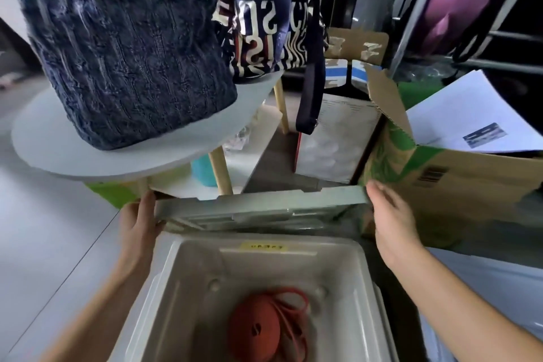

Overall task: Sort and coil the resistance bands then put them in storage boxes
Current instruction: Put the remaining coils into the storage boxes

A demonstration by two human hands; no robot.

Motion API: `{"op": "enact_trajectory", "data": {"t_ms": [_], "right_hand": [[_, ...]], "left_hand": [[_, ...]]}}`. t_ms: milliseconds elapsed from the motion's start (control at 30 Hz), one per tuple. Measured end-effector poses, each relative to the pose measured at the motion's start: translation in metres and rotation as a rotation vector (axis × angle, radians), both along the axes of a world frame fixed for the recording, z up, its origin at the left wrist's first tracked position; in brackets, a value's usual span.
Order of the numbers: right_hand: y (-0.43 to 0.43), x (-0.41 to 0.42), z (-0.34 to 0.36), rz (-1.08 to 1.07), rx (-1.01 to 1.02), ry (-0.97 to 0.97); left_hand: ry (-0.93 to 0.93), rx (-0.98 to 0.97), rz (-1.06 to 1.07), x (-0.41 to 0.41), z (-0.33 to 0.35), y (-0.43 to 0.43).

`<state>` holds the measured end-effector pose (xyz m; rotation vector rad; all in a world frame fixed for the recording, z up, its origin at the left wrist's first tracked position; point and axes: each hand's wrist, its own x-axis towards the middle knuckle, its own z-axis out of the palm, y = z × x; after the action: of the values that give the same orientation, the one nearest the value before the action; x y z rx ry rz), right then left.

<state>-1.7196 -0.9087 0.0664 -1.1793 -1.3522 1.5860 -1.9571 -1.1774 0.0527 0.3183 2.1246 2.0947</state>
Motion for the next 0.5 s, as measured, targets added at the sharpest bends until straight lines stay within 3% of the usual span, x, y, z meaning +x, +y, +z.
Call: {"op": "enact_trajectory", "data": {"t_ms": [133,233,500], "right_hand": [[-0.046,0.052,0.006,0.022,0.096,0.025],[-0.082,0.095,-0.003,0.047,0.017,0.029],[-0.128,0.175,-0.013,0.275,0.155,-0.199]], "left_hand": [[0.019,-0.006,0.02,0.051,0.006,-0.038],[0.041,-0.024,0.034,0.09,0.007,-0.059],[0.009,-0.184,0.019,0.167,0.007,-0.127]]}}
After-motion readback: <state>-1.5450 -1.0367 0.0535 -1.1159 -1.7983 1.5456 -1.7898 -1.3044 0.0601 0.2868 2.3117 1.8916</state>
